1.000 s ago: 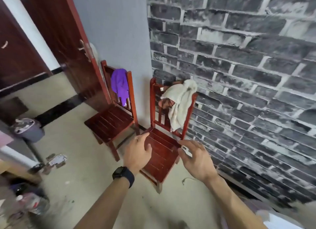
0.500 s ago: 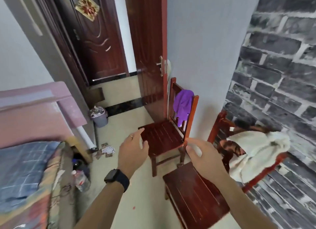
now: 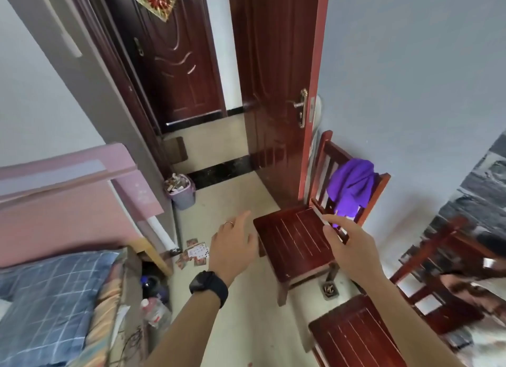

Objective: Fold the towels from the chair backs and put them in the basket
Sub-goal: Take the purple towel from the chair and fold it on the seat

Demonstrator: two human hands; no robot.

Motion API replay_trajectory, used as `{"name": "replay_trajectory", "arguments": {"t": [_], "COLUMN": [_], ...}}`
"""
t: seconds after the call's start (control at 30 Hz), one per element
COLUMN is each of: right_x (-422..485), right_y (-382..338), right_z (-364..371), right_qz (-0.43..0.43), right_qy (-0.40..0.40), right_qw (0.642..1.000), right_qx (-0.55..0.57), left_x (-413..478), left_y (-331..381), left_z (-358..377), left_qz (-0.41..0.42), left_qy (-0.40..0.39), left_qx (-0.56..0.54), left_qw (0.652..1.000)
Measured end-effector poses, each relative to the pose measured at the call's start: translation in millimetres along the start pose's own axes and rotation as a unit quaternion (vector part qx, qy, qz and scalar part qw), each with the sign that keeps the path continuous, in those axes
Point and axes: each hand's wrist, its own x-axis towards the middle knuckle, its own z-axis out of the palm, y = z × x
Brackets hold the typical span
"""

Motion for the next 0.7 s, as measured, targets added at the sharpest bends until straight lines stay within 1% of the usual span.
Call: {"name": "replay_trajectory", "arguments": {"t": [0.2,0.4,0.5,0.57,0.7], "right_x": [58,133,177,204,257], "right_y": [-3,24,48,67,96], "right_z": [29,52,58,58,52], "right_qz": [0.044,0.085,0.134,0.183,0.255], "right_qy": [0.016,0.055,0.07,0.083,0.113], "right_qw": [0.999,0.995,0.988,0.98,0.96], "right_qx": [0.005,-0.003,-0.008,-0.011,-0.033], "left_x": [93,195,249,287,359], "left_y": [-15,-15,-3,10,45], "left_z": [10,42,60,76,109], "left_qz": [0.014,0.056,0.084,0.107,0.149], "left_qy": [-0.045,-0.093,-0.119,-0.144,-0.181], "left_qx": [-0.009,-0.01,-0.013,-0.008,-0.013], "left_qw": [0.999,0.994,0.989,0.984,0.972]}}
